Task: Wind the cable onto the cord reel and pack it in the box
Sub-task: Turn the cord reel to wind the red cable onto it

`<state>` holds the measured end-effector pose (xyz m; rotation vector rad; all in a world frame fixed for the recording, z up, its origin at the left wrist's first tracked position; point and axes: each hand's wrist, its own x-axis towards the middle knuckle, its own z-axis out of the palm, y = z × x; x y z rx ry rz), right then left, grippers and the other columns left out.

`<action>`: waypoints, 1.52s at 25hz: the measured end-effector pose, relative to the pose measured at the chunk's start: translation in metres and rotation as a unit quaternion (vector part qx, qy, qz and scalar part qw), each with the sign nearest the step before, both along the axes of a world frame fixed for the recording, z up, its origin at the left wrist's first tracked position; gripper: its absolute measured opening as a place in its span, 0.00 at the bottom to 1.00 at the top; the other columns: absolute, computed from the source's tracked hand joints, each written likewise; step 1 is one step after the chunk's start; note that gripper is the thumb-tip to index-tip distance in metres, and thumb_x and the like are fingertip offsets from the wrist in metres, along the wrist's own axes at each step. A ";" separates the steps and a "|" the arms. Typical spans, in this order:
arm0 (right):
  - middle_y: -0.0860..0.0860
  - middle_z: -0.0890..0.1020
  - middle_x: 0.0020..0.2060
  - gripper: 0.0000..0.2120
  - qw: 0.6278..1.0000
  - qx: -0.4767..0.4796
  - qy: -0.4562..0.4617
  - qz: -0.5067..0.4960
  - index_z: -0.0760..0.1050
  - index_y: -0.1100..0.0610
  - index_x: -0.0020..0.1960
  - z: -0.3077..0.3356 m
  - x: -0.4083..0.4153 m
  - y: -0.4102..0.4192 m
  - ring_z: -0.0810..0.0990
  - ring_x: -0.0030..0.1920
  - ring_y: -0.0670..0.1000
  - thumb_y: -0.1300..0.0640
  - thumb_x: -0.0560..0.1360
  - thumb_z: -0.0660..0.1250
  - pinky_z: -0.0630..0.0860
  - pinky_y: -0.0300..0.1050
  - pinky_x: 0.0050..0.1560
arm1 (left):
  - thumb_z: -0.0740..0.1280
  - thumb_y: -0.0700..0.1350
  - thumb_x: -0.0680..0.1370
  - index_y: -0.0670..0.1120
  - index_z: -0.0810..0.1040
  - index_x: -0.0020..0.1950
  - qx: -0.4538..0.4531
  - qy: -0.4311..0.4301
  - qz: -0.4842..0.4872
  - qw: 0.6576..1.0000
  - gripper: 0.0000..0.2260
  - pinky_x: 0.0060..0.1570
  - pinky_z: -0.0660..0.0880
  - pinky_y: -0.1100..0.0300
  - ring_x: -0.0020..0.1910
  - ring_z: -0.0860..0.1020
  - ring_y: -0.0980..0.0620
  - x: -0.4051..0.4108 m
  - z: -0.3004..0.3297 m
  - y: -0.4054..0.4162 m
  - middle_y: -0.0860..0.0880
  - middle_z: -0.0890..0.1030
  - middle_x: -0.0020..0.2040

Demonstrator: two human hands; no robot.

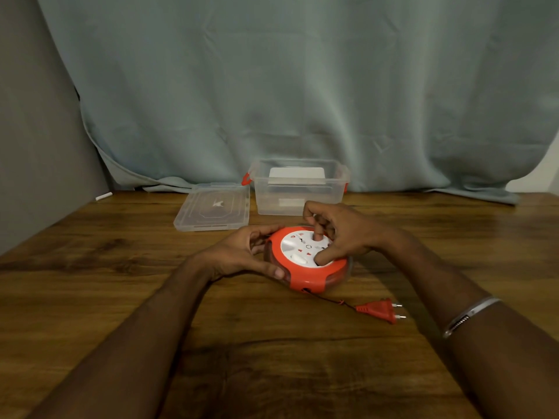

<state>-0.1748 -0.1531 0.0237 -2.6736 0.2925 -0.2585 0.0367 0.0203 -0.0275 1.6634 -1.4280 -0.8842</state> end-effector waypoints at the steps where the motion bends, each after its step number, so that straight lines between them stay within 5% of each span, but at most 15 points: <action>1: 0.50 0.84 0.40 0.26 1.000 -0.018 0.001 -0.008 0.69 0.47 0.48 0.000 0.001 0.003 0.78 0.35 0.43 0.47 0.58 0.81 0.75 0.51 0.36 | 0.87 0.51 0.56 0.50 0.64 0.83 -0.002 0.000 -0.001 1.000 0.58 0.78 0.67 0.53 0.77 0.70 0.55 0.000 -0.001 -0.001 0.55 0.73 0.77; 4: 0.47 0.81 0.35 0.24 0.995 -0.084 0.012 -0.042 0.71 0.48 0.43 -0.001 0.004 0.010 0.78 0.36 0.48 0.37 0.56 0.75 0.77 0.54 0.39 | 0.89 0.52 0.56 0.50 0.65 0.82 -0.002 0.002 -0.002 1.000 0.58 0.77 0.69 0.54 0.75 0.72 0.56 0.001 -0.002 -0.001 0.55 0.74 0.76; 10: 0.45 0.77 0.29 0.23 0.988 -0.143 0.006 -0.050 0.75 0.53 0.37 -0.003 0.009 0.017 0.74 0.33 0.44 0.33 0.60 0.71 0.70 0.47 0.35 | 0.88 0.50 0.57 0.50 0.65 0.82 0.003 0.005 0.003 1.000 0.57 0.77 0.69 0.53 0.76 0.72 0.54 0.001 -0.002 -0.001 0.55 0.74 0.76; 13: 0.47 0.81 0.32 0.16 0.993 -0.115 -0.010 -0.025 0.77 0.51 0.41 0.006 0.003 0.014 0.77 0.33 0.45 0.42 0.66 0.79 0.74 0.47 0.36 | 0.88 0.44 0.61 0.49 0.65 0.82 0.002 0.006 -0.004 1.000 0.54 0.76 0.70 0.57 0.74 0.73 0.57 -0.001 0.000 0.000 0.56 0.75 0.75; 15: 0.47 0.84 0.38 0.12 0.998 -0.049 -0.044 0.007 0.78 0.50 0.46 0.012 -0.003 0.004 0.78 0.34 0.42 0.56 0.68 0.79 0.74 0.45 0.36 | 0.85 0.37 0.65 0.47 0.65 0.82 0.002 0.011 -0.002 1.000 0.50 0.70 0.72 0.66 0.70 0.75 0.62 -0.003 0.001 0.000 0.59 0.76 0.71; 19: 0.33 0.84 0.53 0.27 0.996 0.037 0.049 0.058 0.79 0.47 0.61 0.012 -0.003 -0.004 0.75 0.33 0.43 0.72 0.69 0.72 0.74 0.47 0.36 | 0.84 0.35 0.66 0.48 0.67 0.81 -0.005 0.017 -0.024 1.000 0.47 0.76 0.69 0.59 0.72 0.75 0.59 0.000 0.002 0.000 0.56 0.77 0.73; 22: 0.38 0.85 0.62 0.29 0.991 0.074 0.076 0.082 0.76 0.51 0.65 0.010 -0.001 -0.009 0.70 0.32 0.47 0.74 0.70 0.71 0.70 0.46 0.35 | 0.82 0.35 0.67 0.55 0.69 0.77 0.002 0.005 -0.055 0.998 0.43 0.73 0.69 0.66 0.71 0.74 0.64 -0.001 0.005 0.001 0.61 0.78 0.71; 27: 0.46 0.85 0.64 0.36 0.983 0.118 0.100 0.099 0.67 0.51 0.70 0.012 -0.008 -0.015 0.67 0.30 0.46 0.74 0.71 0.76 0.67 0.38 0.31 | 0.87 0.45 0.62 0.52 0.63 0.83 0.017 -0.024 -0.079 0.996 0.53 0.80 0.61 0.58 0.77 0.68 0.62 0.000 0.004 0.002 0.63 0.72 0.76; 33: 0.51 0.86 0.58 0.40 0.986 0.113 0.083 0.086 0.63 0.49 0.68 0.013 -0.008 -0.007 0.70 0.35 0.56 0.71 0.67 0.81 0.70 0.49 0.34 | 0.89 0.55 0.54 0.56 0.65 0.81 0.038 -0.017 -0.074 0.996 0.59 0.82 0.60 0.51 0.79 0.66 0.57 0.003 0.009 0.006 0.59 0.70 0.79; 38: 0.54 0.86 0.55 0.40 0.992 0.101 0.041 0.057 0.61 0.47 0.65 0.009 -0.008 -0.002 0.79 0.37 0.61 0.68 0.65 0.82 0.77 0.57 0.36 | 0.88 0.46 0.58 0.51 0.64 0.82 0.033 0.000 -0.061 0.998 0.56 0.79 0.65 0.56 0.75 0.71 0.61 0.003 0.010 0.007 0.61 0.73 0.75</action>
